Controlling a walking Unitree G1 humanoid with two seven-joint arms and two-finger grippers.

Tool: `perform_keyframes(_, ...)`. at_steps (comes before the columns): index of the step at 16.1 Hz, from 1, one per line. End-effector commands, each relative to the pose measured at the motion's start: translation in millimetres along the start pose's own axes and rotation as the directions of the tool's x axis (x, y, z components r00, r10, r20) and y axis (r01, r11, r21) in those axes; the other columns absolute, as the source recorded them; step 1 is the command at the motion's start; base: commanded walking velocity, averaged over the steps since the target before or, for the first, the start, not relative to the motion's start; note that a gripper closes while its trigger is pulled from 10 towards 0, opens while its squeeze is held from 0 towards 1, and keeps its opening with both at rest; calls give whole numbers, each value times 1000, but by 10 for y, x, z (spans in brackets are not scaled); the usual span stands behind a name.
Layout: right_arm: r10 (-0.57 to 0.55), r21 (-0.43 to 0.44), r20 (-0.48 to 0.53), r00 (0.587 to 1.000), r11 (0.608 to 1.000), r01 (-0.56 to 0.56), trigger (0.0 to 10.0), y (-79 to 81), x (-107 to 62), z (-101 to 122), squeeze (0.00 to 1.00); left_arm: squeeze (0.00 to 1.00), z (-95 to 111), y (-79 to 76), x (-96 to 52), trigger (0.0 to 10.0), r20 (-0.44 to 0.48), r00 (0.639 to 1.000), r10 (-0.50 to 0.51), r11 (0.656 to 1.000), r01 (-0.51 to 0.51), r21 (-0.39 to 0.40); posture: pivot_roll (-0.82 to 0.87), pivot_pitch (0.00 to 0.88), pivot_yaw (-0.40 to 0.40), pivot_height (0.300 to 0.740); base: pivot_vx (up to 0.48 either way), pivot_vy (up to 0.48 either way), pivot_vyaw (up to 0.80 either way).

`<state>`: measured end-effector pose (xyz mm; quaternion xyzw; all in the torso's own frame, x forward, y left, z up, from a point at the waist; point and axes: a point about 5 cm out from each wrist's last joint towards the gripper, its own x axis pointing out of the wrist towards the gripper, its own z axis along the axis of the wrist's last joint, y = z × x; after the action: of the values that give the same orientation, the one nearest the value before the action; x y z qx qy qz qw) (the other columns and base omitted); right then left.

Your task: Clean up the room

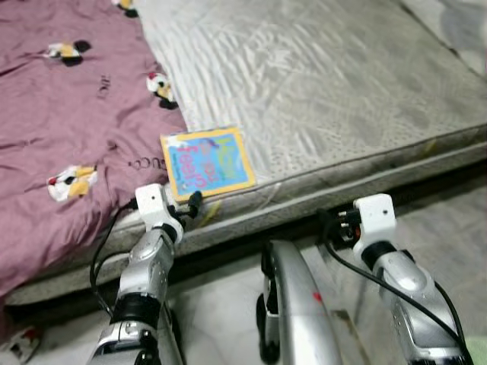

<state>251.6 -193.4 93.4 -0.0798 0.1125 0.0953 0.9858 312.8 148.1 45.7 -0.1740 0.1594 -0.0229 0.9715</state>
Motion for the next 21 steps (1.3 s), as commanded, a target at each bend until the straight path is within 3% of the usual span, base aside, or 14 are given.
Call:
perform_keyframes(1, -9, 0, -4, 1000, 1000, 9, 10000, -8, -19, -8, 0, 0, -102, 26, -11, 10000, -42, 999, 0, 1000, -1, -10, -193, 232, -69, 522, 0, 0, 0)
perform_keyframes(5, -11, -14, 16, 1000, 1000, 11, 10000, -21, -54, 40, 0, 0, 47, 114, 62, 10000, 5, 1000, 22, 998, -21, -60, -197, 233, -71, 522, 0, 0, 0)
perform_keyframes(7, 35, -66, 43, 998, 997, -32, 10000, -21, -107, 125, 0, 0, 123, 131, 104, 10000, 18, 1000, 21, 997, -20, -77, -203, 235, -74, 522, 0, 0, 0)
perform_keyframes(10, 12, -88, 26, 1000, 996, -10, 10000, -131, -156, 106, 0, 0, 235, 137, 167, 10000, 44, 999, 20, 996, -16, -92, -219, 233, -81, 522, 0, 0, 0)
perform_keyframes(11, 13, -88, 23, 1000, 996, -11, 10000, -140, -147, 108, 0, 0, 284, 133, 208, 10000, 50, 999, 3, 986, 5, -165, -225, 228, -83, 522, 0, 0, 0)
perform_keyframes(15, 27, -90, 37, 999, 996, -24, 10000, -129, -134, 188, 0, 0, 309, 44, 274, 10000, 16, 995, -101, 965, 102, -241, -271, 205, -90, 522, 0, 0, 0)
perform_keyframes(16, 21, -96, 40, 999, 995, -17, 10000, -165, -139, 202, 0, 0, 336, -19, 300, 3294, 20, 990, -137, 958, 137, -252, -275, 200, -93, 522, 0, 0, 0)
perform_keyframes(17, 16, -102, 38, 999, 995, -12, 10000, -194, -137, 197, 0, 0, 358, -44, 316, 0, 22, 990, -141, 958, 142, -247, -274, 192, -93, 522, 0, 0, 0)
perform_keyframes(21, 10, -100, 61, 998, 995, -4, 10000, -175, -25, 247, 0, 0, 385, -45, 338, 0, 12, 989, -145, 956, 143, -257, -258, 165, -83, 522, 0, 0, 0)
